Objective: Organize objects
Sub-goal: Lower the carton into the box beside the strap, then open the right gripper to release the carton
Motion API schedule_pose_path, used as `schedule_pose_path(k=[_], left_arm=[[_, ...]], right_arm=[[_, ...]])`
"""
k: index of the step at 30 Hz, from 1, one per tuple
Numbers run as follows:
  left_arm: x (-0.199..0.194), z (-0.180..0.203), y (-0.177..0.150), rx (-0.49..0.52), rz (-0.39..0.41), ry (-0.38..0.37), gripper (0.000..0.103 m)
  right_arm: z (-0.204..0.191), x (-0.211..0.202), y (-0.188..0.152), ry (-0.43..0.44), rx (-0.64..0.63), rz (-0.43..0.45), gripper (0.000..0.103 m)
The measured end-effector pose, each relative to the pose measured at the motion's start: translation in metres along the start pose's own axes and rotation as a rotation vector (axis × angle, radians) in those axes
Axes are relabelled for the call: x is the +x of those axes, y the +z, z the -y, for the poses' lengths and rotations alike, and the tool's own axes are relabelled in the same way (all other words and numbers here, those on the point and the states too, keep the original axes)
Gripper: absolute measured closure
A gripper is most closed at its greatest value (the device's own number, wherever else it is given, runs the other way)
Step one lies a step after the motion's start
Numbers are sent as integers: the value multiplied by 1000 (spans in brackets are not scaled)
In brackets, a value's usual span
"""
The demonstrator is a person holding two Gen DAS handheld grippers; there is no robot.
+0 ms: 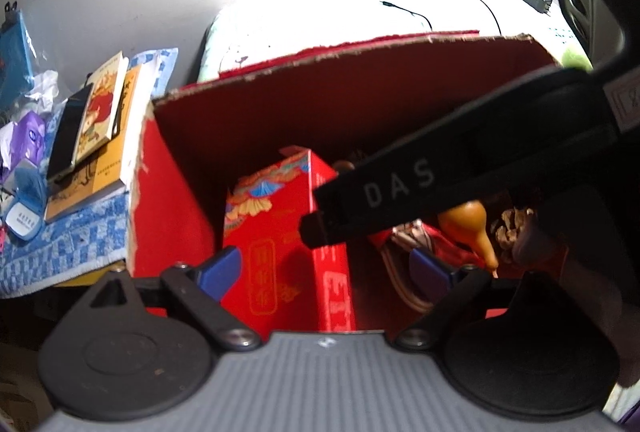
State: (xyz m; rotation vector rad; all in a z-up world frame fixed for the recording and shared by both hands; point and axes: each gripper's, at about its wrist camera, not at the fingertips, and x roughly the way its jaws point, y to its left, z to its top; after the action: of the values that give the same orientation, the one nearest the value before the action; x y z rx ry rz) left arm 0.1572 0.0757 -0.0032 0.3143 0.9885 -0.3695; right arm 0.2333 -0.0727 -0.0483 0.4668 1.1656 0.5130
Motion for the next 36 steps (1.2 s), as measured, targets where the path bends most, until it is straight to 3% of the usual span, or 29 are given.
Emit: schedule_pose_path(k=[6,12,15,19,23,29,36], left_arm=[[4,8,7,45,14,16,11],[13,10,12,62,-4,36,14],[15,4,14,31,-30,1,14],[17,0,17,14,-49,72,16],[20,-5,23,18,-34,195,18],[27,-8,34,7,-32,225,17],[31,-13,37,3,-39,185,19]], right_arm=[[12,-6,-3,-20,107,67,46],[14,-10,-3,-42,123,109,46],[17,-12,-3,-41,143,125,46],[18,-12,-2,-39,142,125,46],[19,-12,-1,-35,147,127,46],[18,-13,-2,-34,151,132,47],[19,-15,-4,-43,161,158,47]])
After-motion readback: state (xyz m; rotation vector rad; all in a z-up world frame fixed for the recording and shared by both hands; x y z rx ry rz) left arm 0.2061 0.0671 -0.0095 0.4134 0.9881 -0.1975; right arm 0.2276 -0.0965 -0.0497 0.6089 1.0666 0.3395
